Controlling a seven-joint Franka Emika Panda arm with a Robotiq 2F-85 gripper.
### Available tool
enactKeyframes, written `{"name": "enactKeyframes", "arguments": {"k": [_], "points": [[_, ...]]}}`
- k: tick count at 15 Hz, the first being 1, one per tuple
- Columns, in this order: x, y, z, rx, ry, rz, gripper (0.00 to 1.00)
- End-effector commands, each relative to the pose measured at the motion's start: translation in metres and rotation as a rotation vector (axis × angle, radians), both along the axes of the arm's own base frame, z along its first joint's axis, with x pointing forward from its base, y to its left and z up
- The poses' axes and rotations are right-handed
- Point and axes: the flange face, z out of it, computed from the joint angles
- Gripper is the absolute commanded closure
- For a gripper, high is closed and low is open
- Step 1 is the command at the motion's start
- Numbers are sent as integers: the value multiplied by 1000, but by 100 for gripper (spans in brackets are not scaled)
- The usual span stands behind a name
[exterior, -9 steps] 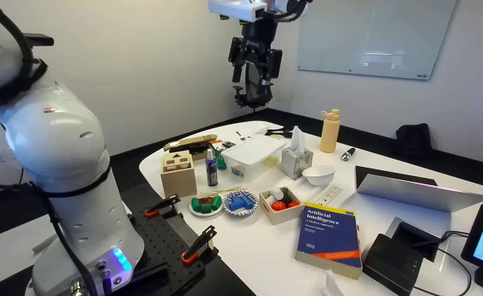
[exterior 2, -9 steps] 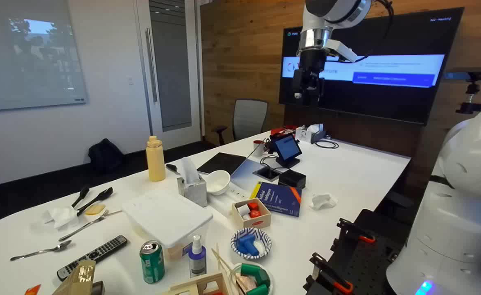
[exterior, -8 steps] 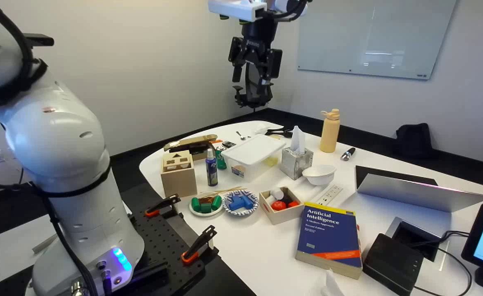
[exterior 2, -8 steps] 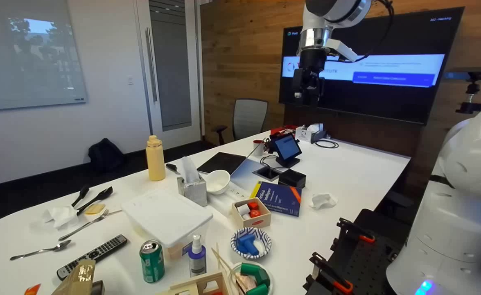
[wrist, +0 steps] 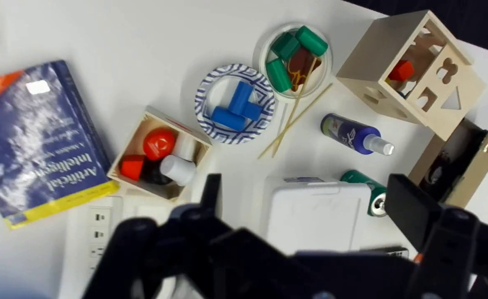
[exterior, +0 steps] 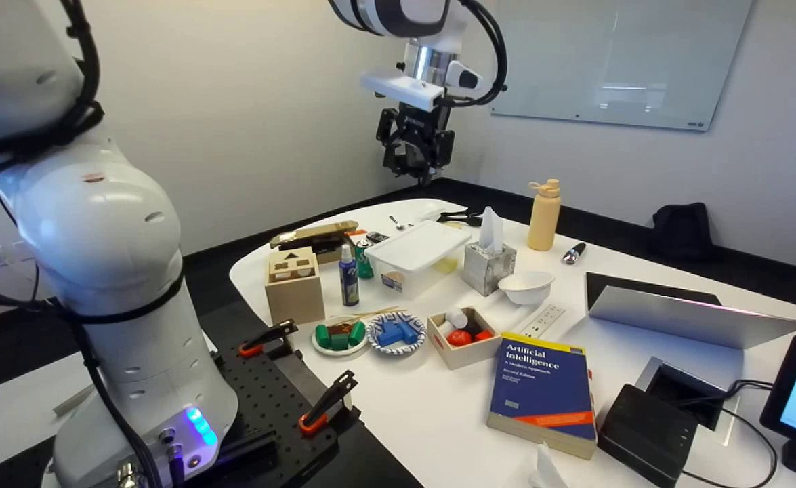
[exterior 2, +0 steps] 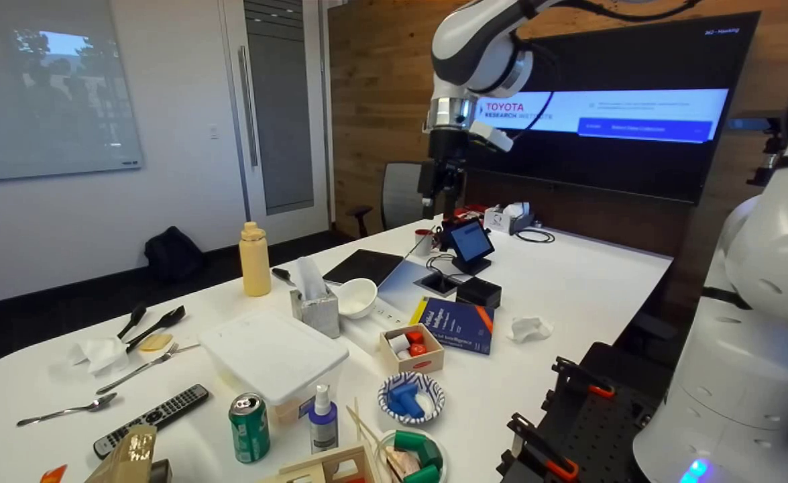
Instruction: Move the lunchbox forward
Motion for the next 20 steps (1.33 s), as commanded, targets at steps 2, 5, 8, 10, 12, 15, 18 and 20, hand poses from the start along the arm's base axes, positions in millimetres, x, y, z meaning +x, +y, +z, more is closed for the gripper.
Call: {"name": "enactKeyframes", "arguments": {"k": [2, 5, 8, 10, 12, 15, 18, 20], "points": [[56, 82, -81, 39, -13, 216, 0], [84, 139, -140, 37, -32, 320, 0], [116, 187, -194, 2, -107, 340, 0], [139, 210, -228, -25, -155, 329, 0], [164, 223, -258, -67, -196, 306, 0], [188, 228, -292, -112, -206, 270, 0], [200, 220, -313, -118, -186, 221, 0], [202, 212, -319, -107, -161, 198, 0]]}}
